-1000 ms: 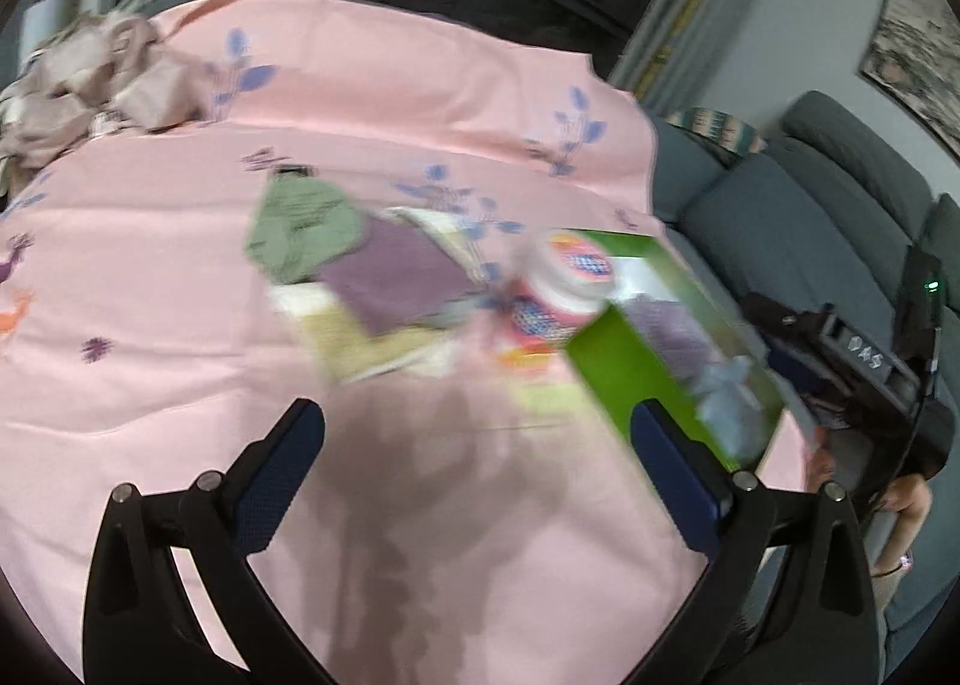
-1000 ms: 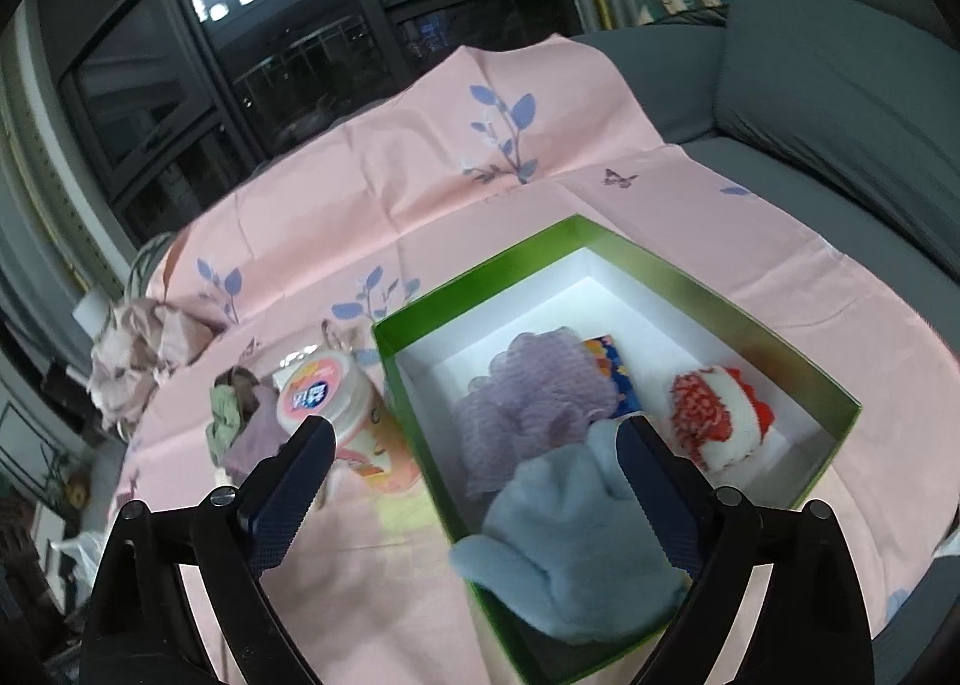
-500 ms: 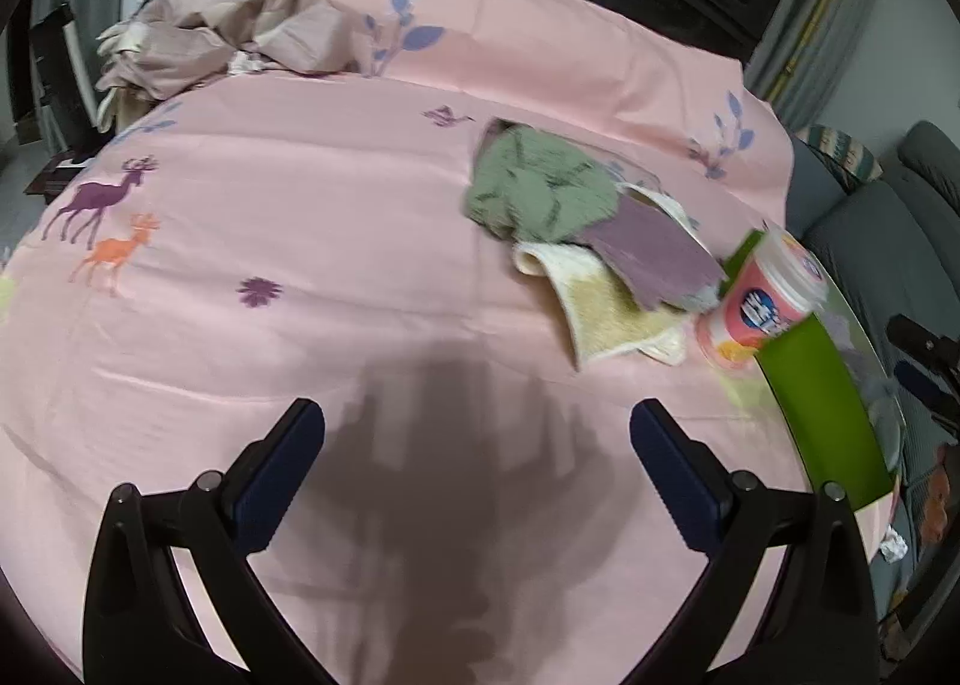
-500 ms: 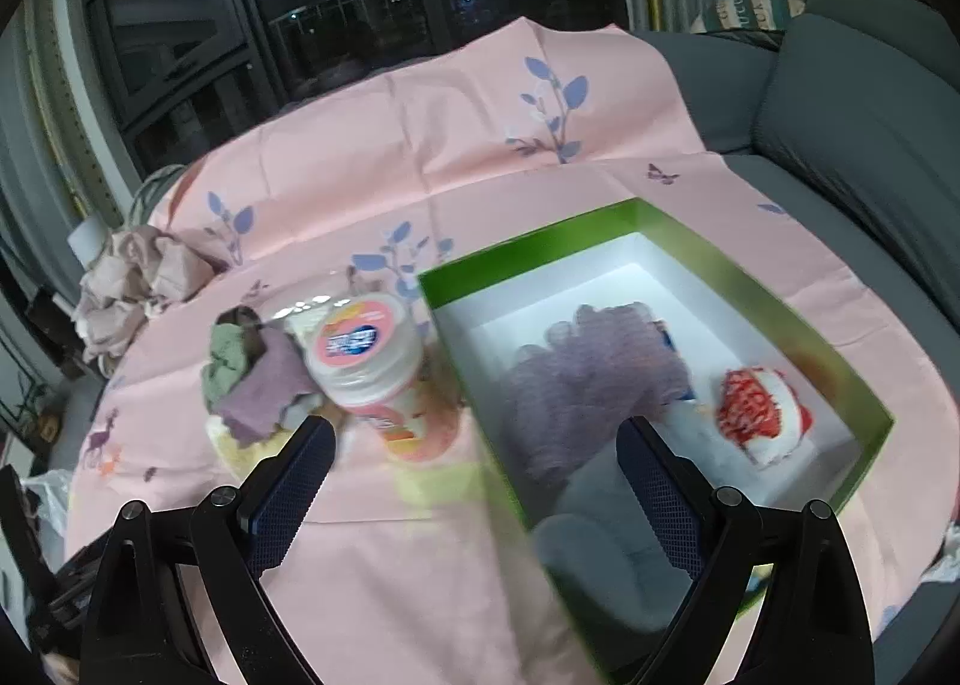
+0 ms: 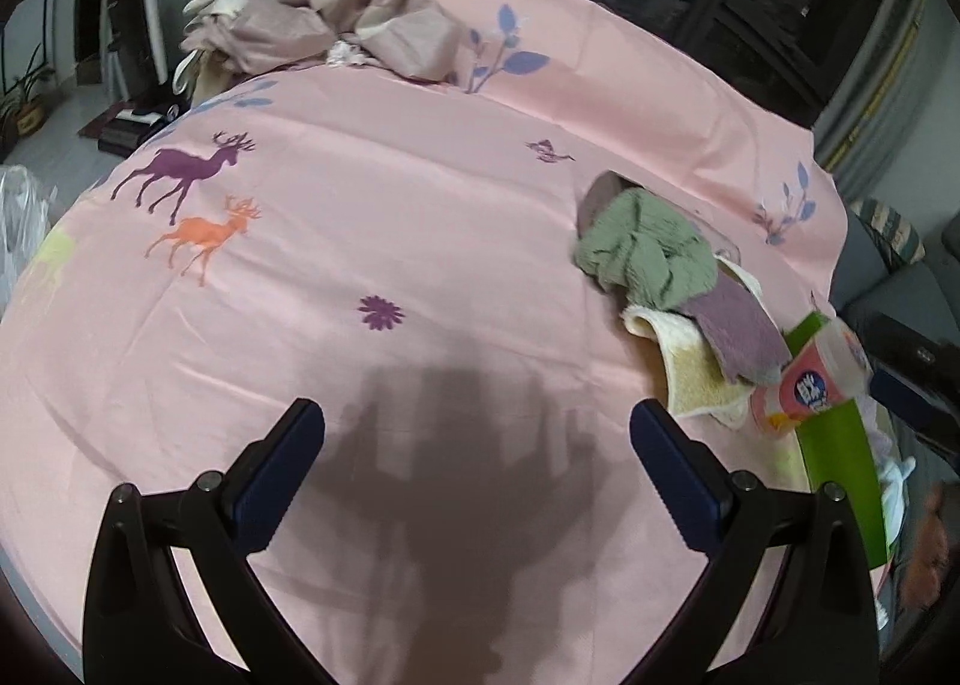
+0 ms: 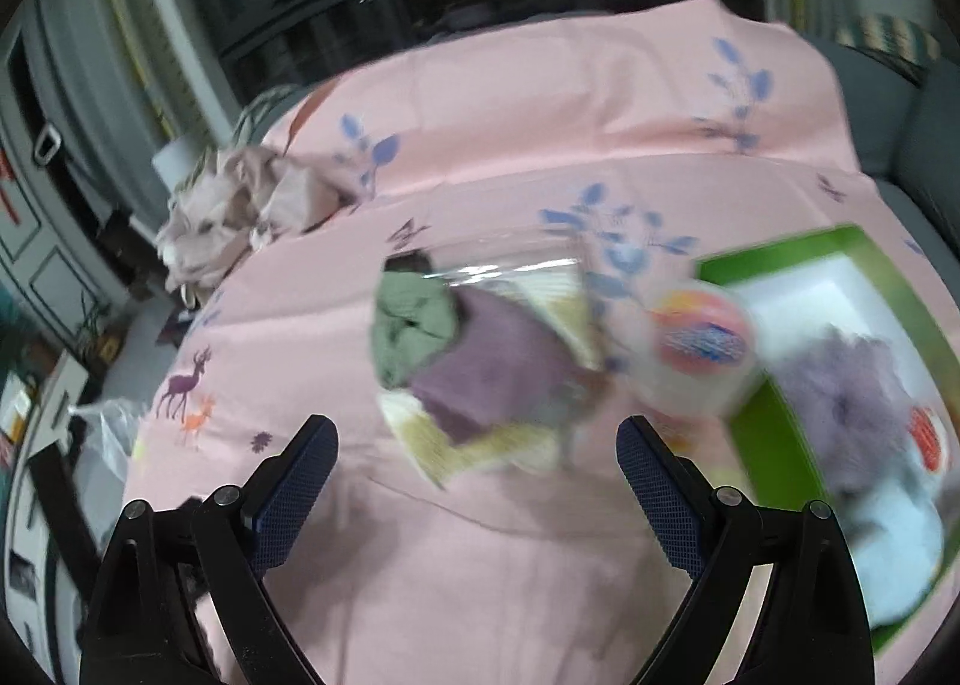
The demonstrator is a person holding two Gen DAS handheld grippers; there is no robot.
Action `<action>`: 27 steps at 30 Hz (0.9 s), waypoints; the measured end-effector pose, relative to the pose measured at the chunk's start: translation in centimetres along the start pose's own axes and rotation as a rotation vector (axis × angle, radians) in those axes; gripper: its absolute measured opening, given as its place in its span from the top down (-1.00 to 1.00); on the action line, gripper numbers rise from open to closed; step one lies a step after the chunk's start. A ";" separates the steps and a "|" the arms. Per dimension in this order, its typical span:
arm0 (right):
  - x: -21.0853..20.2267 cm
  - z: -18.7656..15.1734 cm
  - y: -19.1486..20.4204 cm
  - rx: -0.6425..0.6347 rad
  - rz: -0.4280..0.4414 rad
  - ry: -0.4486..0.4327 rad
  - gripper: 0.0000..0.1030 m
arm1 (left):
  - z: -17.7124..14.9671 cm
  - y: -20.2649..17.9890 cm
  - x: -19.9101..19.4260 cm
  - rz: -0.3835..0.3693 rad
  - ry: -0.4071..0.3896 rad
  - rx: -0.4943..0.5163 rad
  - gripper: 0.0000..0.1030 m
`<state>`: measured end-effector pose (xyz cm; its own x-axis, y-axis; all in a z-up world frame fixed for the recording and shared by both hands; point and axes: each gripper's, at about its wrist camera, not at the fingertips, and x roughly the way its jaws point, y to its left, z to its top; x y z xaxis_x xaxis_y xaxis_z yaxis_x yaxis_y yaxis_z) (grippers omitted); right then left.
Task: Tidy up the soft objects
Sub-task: 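Move the right gripper back toward the green towel, then close the right gripper on the green towel and lift it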
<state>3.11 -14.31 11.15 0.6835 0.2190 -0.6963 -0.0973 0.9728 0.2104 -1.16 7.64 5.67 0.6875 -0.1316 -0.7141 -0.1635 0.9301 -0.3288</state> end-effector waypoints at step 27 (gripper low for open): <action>11.0 4.6 5.3 -0.116 -0.127 0.068 0.74 | 0.5 0.1 -0.4 0.040 -0.003 0.030 -0.97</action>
<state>13.46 -7.13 7.74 0.6454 0.0951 -0.7579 -0.0993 0.9942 0.0402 -1.04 7.97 6.23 0.6833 -0.0930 -0.7242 -0.1697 0.9445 -0.2814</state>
